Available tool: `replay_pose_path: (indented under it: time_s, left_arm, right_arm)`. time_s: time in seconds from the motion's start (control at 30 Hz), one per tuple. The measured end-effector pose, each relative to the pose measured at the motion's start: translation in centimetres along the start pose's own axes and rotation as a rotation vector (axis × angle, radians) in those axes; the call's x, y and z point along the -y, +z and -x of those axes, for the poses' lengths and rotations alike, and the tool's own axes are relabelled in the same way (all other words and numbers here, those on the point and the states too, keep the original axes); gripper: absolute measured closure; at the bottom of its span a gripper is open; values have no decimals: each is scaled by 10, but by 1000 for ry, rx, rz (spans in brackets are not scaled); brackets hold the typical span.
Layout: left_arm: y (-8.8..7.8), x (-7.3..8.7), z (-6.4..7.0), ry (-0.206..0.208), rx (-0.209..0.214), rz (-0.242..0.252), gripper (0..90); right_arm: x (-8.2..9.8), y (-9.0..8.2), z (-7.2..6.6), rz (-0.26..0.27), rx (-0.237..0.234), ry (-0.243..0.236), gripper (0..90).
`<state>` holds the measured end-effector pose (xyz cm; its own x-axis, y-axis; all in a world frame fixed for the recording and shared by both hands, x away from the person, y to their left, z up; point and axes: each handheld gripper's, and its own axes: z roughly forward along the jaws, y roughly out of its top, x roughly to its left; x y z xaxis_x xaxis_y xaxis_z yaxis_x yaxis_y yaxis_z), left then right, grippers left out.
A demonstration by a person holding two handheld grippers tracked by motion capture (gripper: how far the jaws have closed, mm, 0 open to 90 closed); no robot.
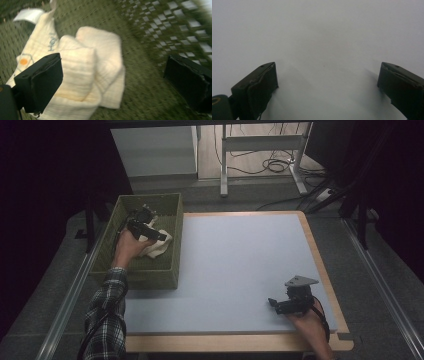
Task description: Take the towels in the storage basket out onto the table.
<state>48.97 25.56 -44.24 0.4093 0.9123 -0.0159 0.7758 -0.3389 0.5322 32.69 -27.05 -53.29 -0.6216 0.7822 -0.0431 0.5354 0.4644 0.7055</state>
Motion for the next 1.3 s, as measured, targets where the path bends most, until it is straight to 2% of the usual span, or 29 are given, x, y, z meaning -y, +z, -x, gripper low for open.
replay_pose_path:
  time_s: [0.03, 0.1, 0.17, 0.2, 0.23, 0.3, 0.4, 0.57, 0.7, 0.77, 0.83, 0.87, 0.93, 1.0, 1.03, 1.13, 1.2, 1.3]
  left_arm:
    - [6, 1, -7, -17, -2, -20, 28]
    - [12, 1, -15, -40, -12, -42, 26]
    - [17, 1, -22, -68, -2, -50, 26]
    - [17, 1, -22, -68, -2, -50, 24]
    - [22, 0, -27, -83, -12, -70, 24]
    - [25, 0, -30, -93, -17, -83, 24]
    - [38, -2, -38, -135, -31, -132, 22]
    - [54, -1, -49, -175, -48, -203, 23]
    - [64, 2, -56, -225, -37, -249, 32]
    - [66, 4, -61, -271, -5, -263, 46]
    - [69, 7, -64, -295, 5, -284, 76]
    - [71, 8, -65, -298, 11, -294, 108]
    - [70, 9, -63, -271, -11, -297, 161]
    - [68, 10, -62, -256, -23, -303, 288]
    - [66, 10, -59, -238, -29, -320, 374]
    - [64, 9, -55, -213, -8, -344, 541]
    - [63, 9, -52, -192, 4, -350, 694]
    - [61, 8, -50, -167, 1, -358, 760]
  right_arm:
    - [0, 0, 0, 0, 0, 0, 29]
    - [0, 0, 0, 0, 0, 0, 29]
    - [0, 0, 0, 0, 0, 0, 29]
    - [0, 0, 0, 1, 0, 0, 29]
    - [0, 0, 0, 1, 0, 0, 29]
    - [0, 0, 0, 1, 0, -1, 28]
    - [0, 0, 0, 1, 0, -1, 29]
    - [0, 0, 0, 1, 0, 1, 29]
    - [0, 0, 0, 1, -1, 1, 29]
    - [0, 0, 0, 1, -1, 1, 29]
    - [0, 0, 0, 1, -1, 1, 29]
    - [0, 0, 0, 1, -1, 1, 29]
    - [0, 0, 0, 2, -1, 1, 29]
    - [0, 0, 0, 2, -1, 1, 29]
    - [0, 0, 0, 2, -1, 1, 29]
    - [0, 0, 0, 2, -1, 1, 29]
    - [0, 0, 0, 2, -1, 1, 29]
    - [0, 0, 0, 2, -1, 1, 29]
